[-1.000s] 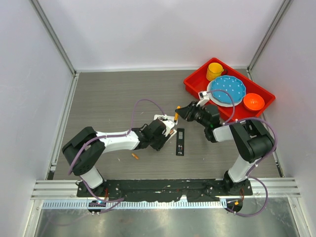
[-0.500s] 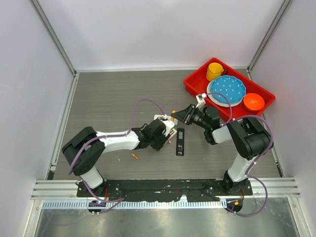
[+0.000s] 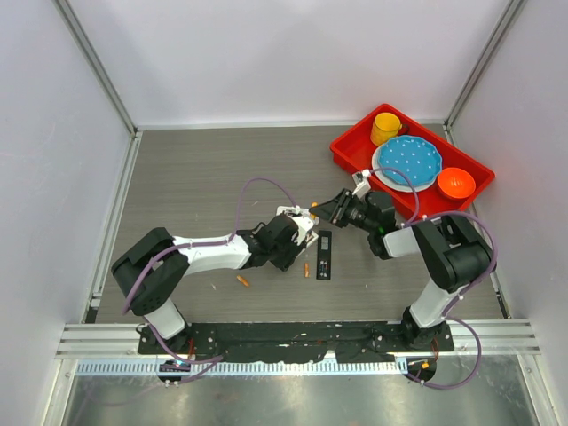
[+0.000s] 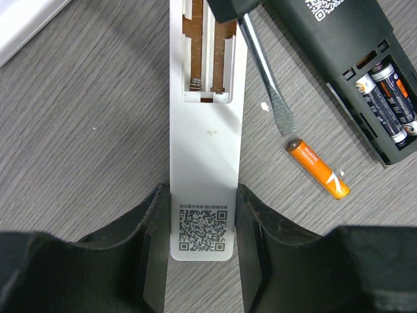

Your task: Unload the batteries from the remote control

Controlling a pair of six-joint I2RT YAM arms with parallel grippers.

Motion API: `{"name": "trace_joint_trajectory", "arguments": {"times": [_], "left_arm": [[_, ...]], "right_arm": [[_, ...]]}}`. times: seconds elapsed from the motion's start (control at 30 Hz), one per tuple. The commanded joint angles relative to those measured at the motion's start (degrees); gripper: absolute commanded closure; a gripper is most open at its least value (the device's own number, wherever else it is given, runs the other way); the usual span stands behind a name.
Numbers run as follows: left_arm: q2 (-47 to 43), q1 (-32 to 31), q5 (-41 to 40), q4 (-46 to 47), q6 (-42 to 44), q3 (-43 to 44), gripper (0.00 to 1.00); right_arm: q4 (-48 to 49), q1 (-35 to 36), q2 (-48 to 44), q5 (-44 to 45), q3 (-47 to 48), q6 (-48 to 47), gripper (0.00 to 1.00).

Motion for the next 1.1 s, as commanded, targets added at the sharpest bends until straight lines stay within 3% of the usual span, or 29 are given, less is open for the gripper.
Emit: {"name": "trace_joint_trajectory", "arguments": {"times": [0.0,0.23,0.5,1.07], "left_arm": [[1.27,0.46,0.81,1.58,-0.45,-2.14,1.00],[-6.99,0.63,-0.42,-0.87,-2.12,0.30,1.00],[-9.64,4.93,-2.97,-8.96,-3.61,8.57,1.00],[-7.80,25.23,-7.55,-18.98,-13.19,11.56,1.00]], "right_arm": [[-1.33,-0.61,-6.53,1.59,2.06,-1.90,0.99],[-10.20,-3.51,-15.24,3.00,3.64,-2.51,0.99],[-17.24,-5.62,-21.75,3.00,4.78,-3.74,0.99],[-28.22,-5.89,-23.33,5.28,5.48,-12.26,0.99]]}}
